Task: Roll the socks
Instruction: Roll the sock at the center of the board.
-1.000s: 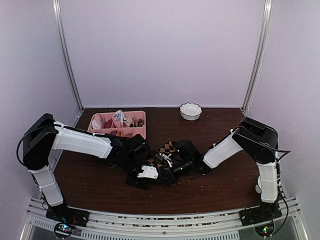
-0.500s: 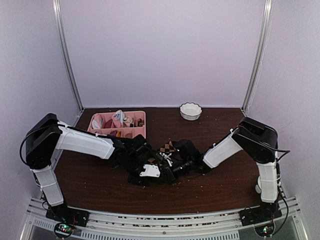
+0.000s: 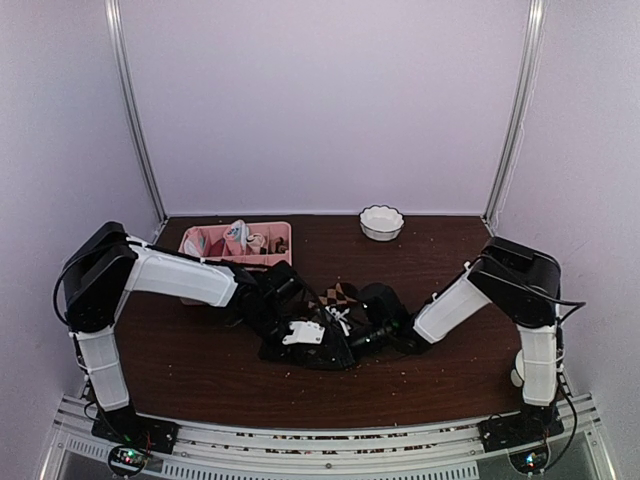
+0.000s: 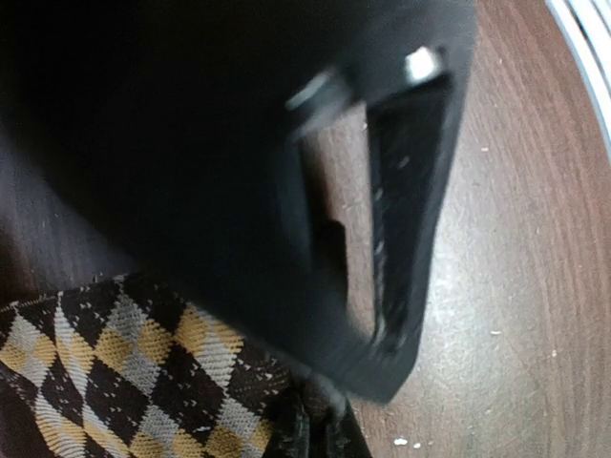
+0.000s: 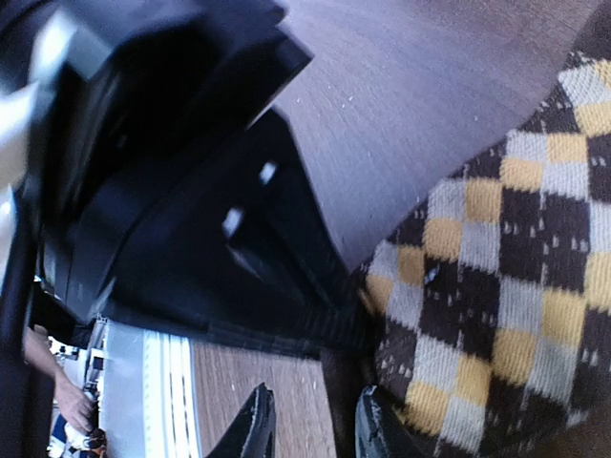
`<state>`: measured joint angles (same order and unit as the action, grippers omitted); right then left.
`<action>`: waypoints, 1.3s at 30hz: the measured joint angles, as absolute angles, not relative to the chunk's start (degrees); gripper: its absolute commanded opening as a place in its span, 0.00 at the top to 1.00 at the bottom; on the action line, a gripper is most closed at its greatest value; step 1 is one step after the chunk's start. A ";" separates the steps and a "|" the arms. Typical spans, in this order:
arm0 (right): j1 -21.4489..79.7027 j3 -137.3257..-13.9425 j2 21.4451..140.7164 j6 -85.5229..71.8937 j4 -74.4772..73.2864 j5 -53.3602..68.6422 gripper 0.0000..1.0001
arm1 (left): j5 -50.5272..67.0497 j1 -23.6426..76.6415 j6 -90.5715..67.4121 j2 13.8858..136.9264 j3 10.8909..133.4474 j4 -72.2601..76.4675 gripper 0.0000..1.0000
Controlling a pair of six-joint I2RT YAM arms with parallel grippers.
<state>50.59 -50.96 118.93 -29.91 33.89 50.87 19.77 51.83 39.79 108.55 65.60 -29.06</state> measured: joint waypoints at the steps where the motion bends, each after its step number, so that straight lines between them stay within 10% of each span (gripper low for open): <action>1: 50.48 -49.93 118.32 -29.95 34.54 50.13 0.68 | 20.64 51.42 39.53 108.86 65.98 -29.47 1.00; 11: 47.22 -36.47 106.02 -29.39 35.35 36.47 0.47 | 28.64 48.12 38.02 113.78 72.34 -37.34 1.00; 12: 47.20 -35.27 104.84 -28.84 35.73 34.57 0.36 | 29.65 47.64 37.93 114.48 73.12 -38.33 1.00; 13: 47.20 -33.69 103.39 -28.62 36.21 32.60 0.04 | 30.72 47.11 37.80 115.22 73.95 -39.38 1.00; 14: 47.20 -31.81 101.71 -28.42 36.93 29.93 0.00 | 31.66 46.70 37.74 115.72 74.50 -40.05 1.00; 23: 46.41 -22.68 85.41 -30.48 33.93 3.70 0.00 | 38.94 43.20 37.39 120.09 78.85 -47.42 1.00; 39: 64.51 -24.32 93.01 0.05 42.94 7.03 0.18 | 46.85 41.45 37.63 127.42 86.06 -58.65 1.00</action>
<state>64.51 -24.32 93.01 0.05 42.94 7.03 46.85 41.45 37.63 127.42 86.06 -58.65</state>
